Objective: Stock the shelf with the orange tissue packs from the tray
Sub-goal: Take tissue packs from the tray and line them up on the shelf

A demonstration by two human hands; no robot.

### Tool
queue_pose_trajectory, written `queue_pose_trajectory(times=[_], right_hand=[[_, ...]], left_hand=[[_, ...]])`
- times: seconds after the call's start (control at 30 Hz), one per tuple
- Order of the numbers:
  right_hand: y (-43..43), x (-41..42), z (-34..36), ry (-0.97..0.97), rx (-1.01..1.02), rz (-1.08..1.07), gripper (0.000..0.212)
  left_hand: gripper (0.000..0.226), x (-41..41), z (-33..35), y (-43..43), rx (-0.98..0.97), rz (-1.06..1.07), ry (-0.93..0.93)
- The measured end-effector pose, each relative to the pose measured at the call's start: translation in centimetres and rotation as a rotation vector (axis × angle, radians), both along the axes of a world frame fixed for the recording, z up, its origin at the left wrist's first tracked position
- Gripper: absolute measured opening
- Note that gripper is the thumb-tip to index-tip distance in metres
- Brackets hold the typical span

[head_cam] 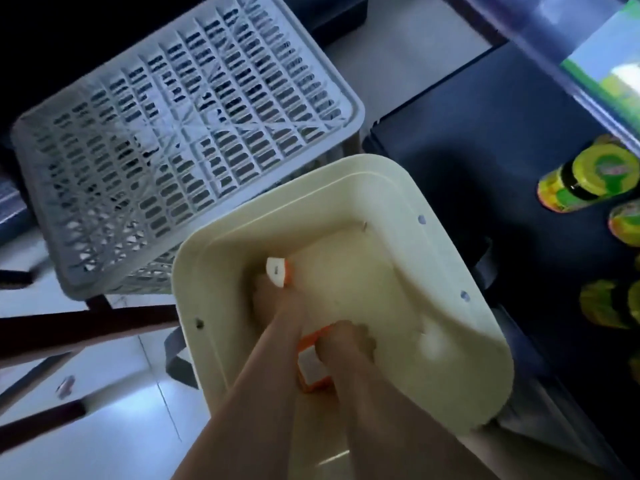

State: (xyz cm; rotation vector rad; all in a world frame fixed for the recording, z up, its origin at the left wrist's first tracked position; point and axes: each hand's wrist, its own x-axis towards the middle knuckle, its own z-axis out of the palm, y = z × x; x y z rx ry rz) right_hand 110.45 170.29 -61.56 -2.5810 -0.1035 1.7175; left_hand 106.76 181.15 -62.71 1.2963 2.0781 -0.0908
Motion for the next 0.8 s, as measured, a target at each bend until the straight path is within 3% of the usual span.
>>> queue_pose_trajectory(times=[0.23,0.4,0.5,0.57,0.8], right_hand=[[-0.5,2.1,-1.5,0.049,0.084,0.032,0.037],[0.5,4.3,2.2,-0.032,0.178,-0.296,0.035],[0.8,4.8,5.2,-0.066,0.341,-0.369,0.028],[-0.1,5.0,7.0,-0.059,0.465,-0.419,0.016],[-4.5,5.4,16.2,0.036,0.785,-0.611,0.013]], left_hand=[[0.031,-0.3,0.1,-1.2,0.057,0.207,-0.258],[0.054,-2.7,2.9,-2.0,0.074,0.328,-0.523],[0.065,-4.0,4.7,-2.8,-0.003,0.426,-0.706],[0.059,-4.3,6.6,-3.2,-0.022,0.488,-0.773],[0.018,-4.0,16.3,-5.3,-0.012,0.508,-1.129]])
